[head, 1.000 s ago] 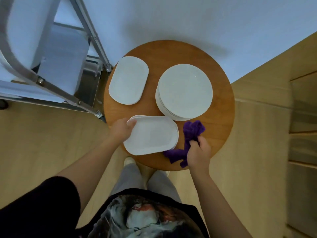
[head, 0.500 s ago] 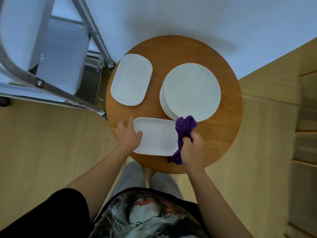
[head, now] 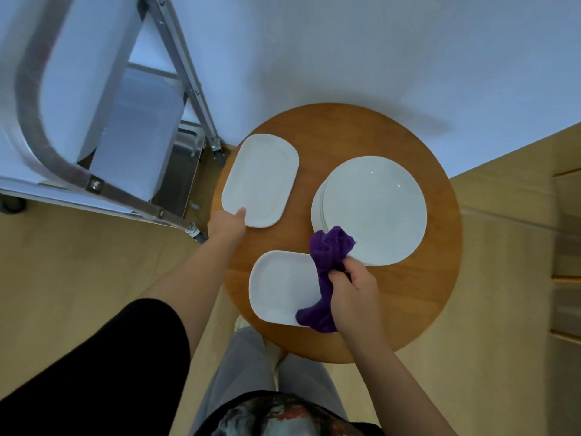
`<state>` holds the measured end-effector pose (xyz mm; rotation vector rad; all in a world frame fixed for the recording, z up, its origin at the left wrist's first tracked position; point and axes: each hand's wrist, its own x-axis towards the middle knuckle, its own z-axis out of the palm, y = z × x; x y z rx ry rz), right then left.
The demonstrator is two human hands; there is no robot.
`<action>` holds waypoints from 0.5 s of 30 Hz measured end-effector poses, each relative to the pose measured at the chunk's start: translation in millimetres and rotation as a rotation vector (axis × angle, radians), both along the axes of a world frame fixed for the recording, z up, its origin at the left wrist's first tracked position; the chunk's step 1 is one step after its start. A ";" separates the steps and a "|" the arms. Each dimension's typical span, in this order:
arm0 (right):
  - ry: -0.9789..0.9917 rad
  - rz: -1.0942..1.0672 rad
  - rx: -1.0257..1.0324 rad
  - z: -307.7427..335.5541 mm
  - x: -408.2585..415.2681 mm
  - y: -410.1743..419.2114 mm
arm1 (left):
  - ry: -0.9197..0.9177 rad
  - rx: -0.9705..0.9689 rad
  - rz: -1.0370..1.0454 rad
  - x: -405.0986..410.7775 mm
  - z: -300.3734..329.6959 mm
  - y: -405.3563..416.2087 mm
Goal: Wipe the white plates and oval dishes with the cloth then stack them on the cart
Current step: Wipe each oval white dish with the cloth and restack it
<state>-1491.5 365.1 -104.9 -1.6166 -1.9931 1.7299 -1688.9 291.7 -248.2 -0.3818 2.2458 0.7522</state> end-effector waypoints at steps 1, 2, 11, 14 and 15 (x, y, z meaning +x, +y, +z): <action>0.006 -0.004 -0.017 0.8 -1.1 -0.3 | -0.016 0.014 0.015 -2.5 -1.4 -0.6; 0.008 -0.008 -0.033 1.3 -1.6 -0.5 | -0.032 0.021 0.027 -5.2 -3.0 -1.7; -0.013 -0.045 -0.045 -5.4 7.8 -3.8 | -0.004 0.079 0.046 -13.8 -9.6 -10.9; -0.022 -0.084 -0.048 -5.9 11.0 -2.3 | 0.006 0.237 0.173 -13.3 -0.5 -12.8; -0.026 -0.101 -0.045 -6.2 11.5 -2.1 | -0.006 0.313 0.227 -11.8 5.7 -13.1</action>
